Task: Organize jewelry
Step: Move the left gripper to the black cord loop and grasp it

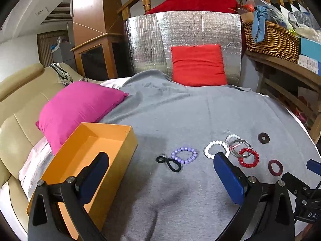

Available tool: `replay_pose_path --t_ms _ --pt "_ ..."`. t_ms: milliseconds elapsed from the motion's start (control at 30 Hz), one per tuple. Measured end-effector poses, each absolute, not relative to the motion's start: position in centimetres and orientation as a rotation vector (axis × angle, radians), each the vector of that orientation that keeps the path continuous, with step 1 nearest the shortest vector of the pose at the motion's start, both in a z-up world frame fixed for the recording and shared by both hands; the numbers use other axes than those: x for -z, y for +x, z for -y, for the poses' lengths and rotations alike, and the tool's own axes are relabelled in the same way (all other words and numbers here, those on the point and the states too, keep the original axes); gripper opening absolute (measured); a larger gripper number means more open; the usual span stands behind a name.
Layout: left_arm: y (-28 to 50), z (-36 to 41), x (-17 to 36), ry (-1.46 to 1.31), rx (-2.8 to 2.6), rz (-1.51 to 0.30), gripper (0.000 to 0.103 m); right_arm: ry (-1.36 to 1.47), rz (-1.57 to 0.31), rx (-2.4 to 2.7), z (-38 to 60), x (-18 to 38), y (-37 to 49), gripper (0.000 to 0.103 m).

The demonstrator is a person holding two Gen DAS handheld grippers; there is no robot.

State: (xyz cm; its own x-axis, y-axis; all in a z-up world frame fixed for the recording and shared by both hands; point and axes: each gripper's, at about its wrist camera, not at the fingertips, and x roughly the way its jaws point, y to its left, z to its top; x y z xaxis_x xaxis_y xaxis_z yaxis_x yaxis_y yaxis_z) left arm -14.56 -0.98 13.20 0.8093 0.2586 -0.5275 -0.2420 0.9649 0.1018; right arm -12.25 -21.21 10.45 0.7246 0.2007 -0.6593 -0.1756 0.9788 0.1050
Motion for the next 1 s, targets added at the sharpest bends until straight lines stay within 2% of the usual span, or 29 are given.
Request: replay_pose_path --t_ms 367,600,700,767,1000 --pt "-13.5 0.7 -12.4 0.025 -0.26 -0.6 0.103 0.03 -0.72 -0.189 21.8 -10.6 -12.0 0.103" --pt "-10.5 -1.4 -9.3 -0.078 -0.246 -0.775 0.103 0.045 -0.789 -0.191 22.9 -9.1 -9.3 0.102" --pt "-9.5 -2.0 -8.2 -0.12 -0.238 -0.817 0.103 0.081 -0.842 -0.21 23.1 -7.7 -7.1 0.097" --pt "-9.1 -2.1 -7.4 -0.14 -0.225 -0.841 0.103 0.102 -0.869 -0.223 22.8 -6.8 -5.6 0.087" --pt "-6.9 -1.3 -5.8 -0.136 -0.199 -0.888 0.103 0.191 -0.876 -0.267 22.7 -5.3 -1.6 0.078"
